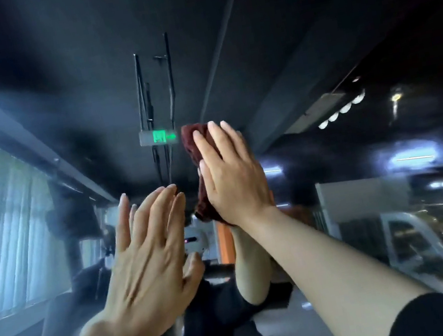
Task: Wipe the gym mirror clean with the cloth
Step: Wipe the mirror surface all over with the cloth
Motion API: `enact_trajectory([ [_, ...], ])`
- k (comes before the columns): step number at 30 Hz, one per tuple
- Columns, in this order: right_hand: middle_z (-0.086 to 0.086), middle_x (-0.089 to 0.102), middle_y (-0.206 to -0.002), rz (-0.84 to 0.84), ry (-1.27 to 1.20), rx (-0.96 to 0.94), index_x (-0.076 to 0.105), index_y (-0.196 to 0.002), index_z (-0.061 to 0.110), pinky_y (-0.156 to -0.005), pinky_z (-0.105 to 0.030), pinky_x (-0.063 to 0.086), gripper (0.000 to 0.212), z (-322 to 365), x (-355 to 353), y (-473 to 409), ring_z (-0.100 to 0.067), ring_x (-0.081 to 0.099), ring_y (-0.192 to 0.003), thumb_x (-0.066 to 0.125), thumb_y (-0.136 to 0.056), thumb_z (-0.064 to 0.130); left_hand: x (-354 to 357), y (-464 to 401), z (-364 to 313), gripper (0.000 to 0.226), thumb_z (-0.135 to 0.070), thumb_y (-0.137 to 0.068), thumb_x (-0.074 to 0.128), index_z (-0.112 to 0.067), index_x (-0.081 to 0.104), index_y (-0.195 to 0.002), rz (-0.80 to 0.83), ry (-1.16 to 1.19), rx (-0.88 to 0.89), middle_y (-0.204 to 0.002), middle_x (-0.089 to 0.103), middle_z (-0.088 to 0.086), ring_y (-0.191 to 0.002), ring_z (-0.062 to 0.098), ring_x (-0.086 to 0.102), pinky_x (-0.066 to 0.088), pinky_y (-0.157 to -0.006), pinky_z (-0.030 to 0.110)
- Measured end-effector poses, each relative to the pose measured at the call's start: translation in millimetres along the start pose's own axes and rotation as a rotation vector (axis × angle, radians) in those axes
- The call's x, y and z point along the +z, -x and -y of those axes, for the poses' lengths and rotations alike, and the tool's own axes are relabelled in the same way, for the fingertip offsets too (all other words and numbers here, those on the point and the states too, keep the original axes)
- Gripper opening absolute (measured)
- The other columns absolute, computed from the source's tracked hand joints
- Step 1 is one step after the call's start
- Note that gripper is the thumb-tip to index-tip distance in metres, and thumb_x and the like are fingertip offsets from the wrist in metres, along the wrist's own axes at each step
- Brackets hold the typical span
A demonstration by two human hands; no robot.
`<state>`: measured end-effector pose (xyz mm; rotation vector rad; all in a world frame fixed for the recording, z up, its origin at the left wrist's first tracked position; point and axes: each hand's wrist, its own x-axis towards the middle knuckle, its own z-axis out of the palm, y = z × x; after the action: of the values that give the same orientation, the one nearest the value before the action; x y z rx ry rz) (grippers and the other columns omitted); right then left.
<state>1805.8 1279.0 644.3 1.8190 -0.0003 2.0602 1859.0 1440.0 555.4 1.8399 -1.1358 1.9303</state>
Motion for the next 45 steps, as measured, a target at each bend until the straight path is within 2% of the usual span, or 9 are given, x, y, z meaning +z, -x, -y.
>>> enact_trajectory([
  [9,-0.013,0.044,-0.153,0.004,0.195,0.266,0.050,-0.146,0.016,-0.120,-0.057,0.022,0.051,-148.7,-39.7,59.6,-0.037,0.036,-0.143,0.031,-0.102,0.032,28.3,-26.3,-87.8,0.070,-0.040,-0.079,0.045,0.002,0.058,-0.134,0.070,-0.001,0.073,-0.144,0.048,0.019,-0.136,0.034,0.038,0.020,-0.115,0.065],
  [14,-0.021,0.021,-0.162,-0.108,0.092,0.509,0.055,-0.144,0.024,-0.120,-0.057,0.020,0.047,-169.5,-46.8,82.5,-0.046,0.019,-0.147,0.037,-0.102,0.037,20.7,-17.8,-86.0,0.069,-0.044,-0.084,0.047,-0.001,0.056,-0.138,0.084,-0.019,0.047,-0.145,0.047,0.018,-0.136,0.035,0.039,0.010,-0.119,0.060],
  [18,-0.026,0.025,-0.159,-0.112,0.030,0.617,0.048,-0.149,0.017,-0.118,-0.052,0.026,0.056,-142.4,-42.5,85.9,-0.045,0.024,-0.146,0.031,-0.103,0.043,7.5,3.4,-60.8,0.069,-0.043,-0.083,0.051,-0.001,0.053,-0.138,0.099,-0.052,-0.015,-0.142,0.048,0.018,-0.133,0.036,0.039,0.011,-0.119,0.062],
  [21,-0.028,0.027,-0.157,-0.096,0.000,0.520,0.044,-0.151,0.016,-0.113,-0.052,0.037,0.051,-118.2,-36.9,90.9,-0.046,0.035,-0.139,0.035,-0.105,0.034,-3.0,24.5,-33.3,0.075,-0.049,-0.084,0.045,0.000,0.049,-0.141,0.131,-0.085,-0.124,-0.141,0.044,0.018,-0.130,0.039,0.038,0.017,-0.115,0.067],
  [25,-0.026,0.026,-0.158,-0.027,0.009,0.400,0.030,-0.156,0.016,-0.110,-0.052,0.039,0.054,-91.1,-32.9,91.5,-0.043,0.037,-0.139,0.034,-0.104,0.031,-13.8,56.2,-3.7,0.079,-0.051,-0.080,0.045,0.000,0.046,-0.140,0.151,-0.078,-0.257,-0.139,0.042,0.020,-0.128,0.042,0.038,0.020,-0.112,0.069],
  [29,-0.028,0.026,-0.158,-0.014,-0.029,0.381,0.038,-0.153,0.011,-0.111,-0.055,0.040,0.049,-66.9,-31.0,92.2,-0.045,0.035,-0.140,0.041,-0.105,0.025,-19.1,78.2,19.6,0.084,-0.055,-0.081,0.046,0.001,0.043,-0.143,0.173,-0.058,-0.299,-0.145,0.038,0.020,-0.134,0.040,0.034,0.019,-0.114,0.069],
  [34,-0.026,0.025,-0.159,-0.013,-0.036,0.393,0.042,-0.152,0.016,-0.109,-0.056,0.042,0.048,-18.3,-21.4,88.9,-0.044,0.035,-0.140,0.037,-0.106,0.027,-23.7,96.4,46.7,0.091,-0.059,-0.083,0.044,-0.004,0.028,-0.153,0.164,-0.024,-0.282,-0.158,0.027,0.020,-0.148,0.035,0.020,0.013,-0.118,0.064],
  [39,-0.030,0.035,-0.153,-0.005,-0.095,0.209,0.053,-0.145,0.014,-0.106,-0.053,0.043,0.045,72.5,0.0,80.0,-0.051,0.043,-0.133,0.049,-0.101,0.020,-27.6,121.4,71.9,0.092,-0.060,-0.085,0.043,-0.002,0.029,-0.154,0.202,-0.039,-0.274,-0.163,0.020,0.017,-0.152,0.031,0.012,0.008,-0.120,0.058],
  [45,-0.027,0.028,-0.158,0.082,-0.208,0.098,0.047,-0.149,0.018,-0.104,-0.056,0.044,0.052,187.3,19.5,66.4,-0.048,0.033,-0.142,0.037,-0.098,0.025,-31.9,148.7,91.8,0.090,-0.055,-0.084,0.049,-0.001,0.029,-0.154,0.197,0.008,-0.269,-0.162,0.024,0.018,-0.152,0.031,0.016,0.007,-0.119,0.056],
])
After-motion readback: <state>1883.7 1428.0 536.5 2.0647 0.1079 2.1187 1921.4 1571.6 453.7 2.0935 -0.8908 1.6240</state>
